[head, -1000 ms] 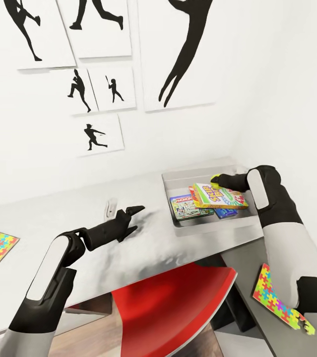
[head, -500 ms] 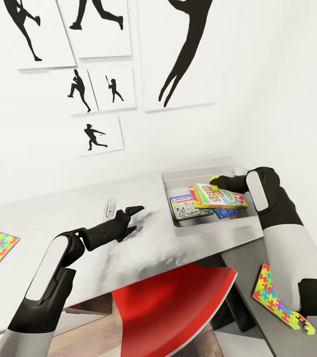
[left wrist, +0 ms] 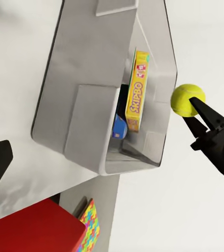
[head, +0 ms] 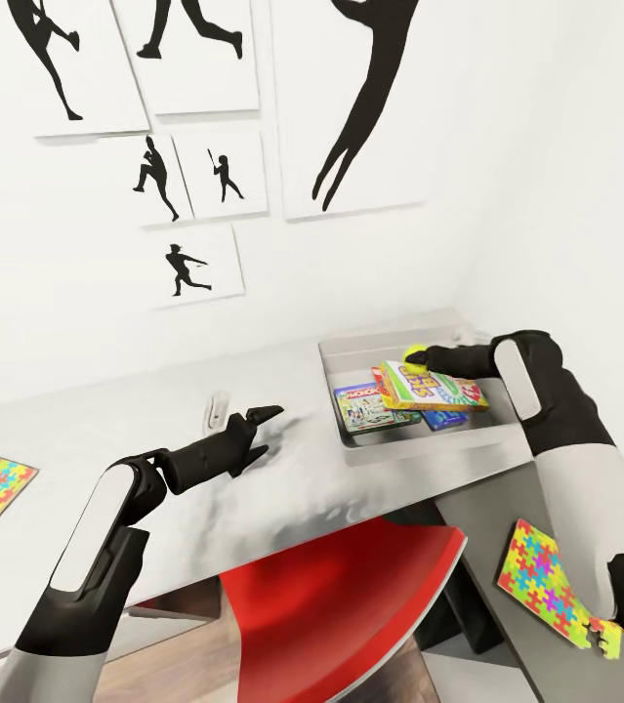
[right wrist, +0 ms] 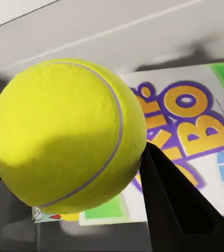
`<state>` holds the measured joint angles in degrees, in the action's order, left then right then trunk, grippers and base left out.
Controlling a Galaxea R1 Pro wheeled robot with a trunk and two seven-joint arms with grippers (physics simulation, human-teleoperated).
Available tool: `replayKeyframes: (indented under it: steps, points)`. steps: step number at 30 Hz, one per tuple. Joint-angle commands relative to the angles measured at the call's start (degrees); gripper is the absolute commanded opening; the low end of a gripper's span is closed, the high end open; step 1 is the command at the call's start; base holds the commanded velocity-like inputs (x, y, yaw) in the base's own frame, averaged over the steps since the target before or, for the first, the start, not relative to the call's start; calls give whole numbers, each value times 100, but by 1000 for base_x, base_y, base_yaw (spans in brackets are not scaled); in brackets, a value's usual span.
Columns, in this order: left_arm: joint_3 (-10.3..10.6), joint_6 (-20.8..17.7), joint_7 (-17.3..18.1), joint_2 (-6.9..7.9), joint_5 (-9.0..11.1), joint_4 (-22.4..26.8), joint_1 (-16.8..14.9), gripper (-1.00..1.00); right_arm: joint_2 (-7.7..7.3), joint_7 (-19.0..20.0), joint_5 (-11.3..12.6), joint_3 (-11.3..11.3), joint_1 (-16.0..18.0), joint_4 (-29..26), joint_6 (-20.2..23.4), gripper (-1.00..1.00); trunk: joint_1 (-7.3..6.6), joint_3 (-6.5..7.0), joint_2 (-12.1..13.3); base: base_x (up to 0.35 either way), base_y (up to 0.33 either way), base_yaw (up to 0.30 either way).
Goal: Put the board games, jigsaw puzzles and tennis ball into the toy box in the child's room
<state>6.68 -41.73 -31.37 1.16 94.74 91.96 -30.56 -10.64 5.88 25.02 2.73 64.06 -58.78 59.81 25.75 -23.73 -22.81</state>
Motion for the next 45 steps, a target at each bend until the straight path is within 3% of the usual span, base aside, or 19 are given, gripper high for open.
replayKeyframes:
  steps: [1,6,13,14,21,22,27,36,45]
  points:
    - [4,7,-59,3,60,7,-5,100,-6,46,-46,11,5,-2,19,-100,3,-9,-10,0,0,0]
    - [1,7,-61,5,56,7,-4,100,-243,659,54,497,-26,-2,19,-100,3,-9,-10,0,0,0]
    - [-6,7,-62,19,50,7,-3,100,-407,1455,120,1038,-107,1,19,-100,3,-9,-10,0,0,0]
    - [-6,7,-62,19,50,7,-3,100,-407,1455,120,1038,-107,1,19,-100,3,-9,-10,0,0,0]
    - [-8,7,-62,43,46,7,-3,100,-572,1840,163,1725,-211,3,19,-100,3,-9,-10,0,0,0]
    - [-8,7,-62,43,46,7,-3,100,-572,1840,163,1725,-211,3,19,-100,3,-9,-10,0,0,0]
    - [-9,8,-62,48,43,7,-3,100,-607,2368,185,2163,-256,4,19,-100,3,-9,-10,0,0,0]
    - [-9,7,-62,50,38,4,-3,100,-627,2820,194,2532,-275,15,19,-100,3,-9,-10,0,0,0]
    - [-11,7,-62,50,36,1,-3,100,-628,2919,184,2615,-323,22,19,-100,3,-9,-10,0,0,0]
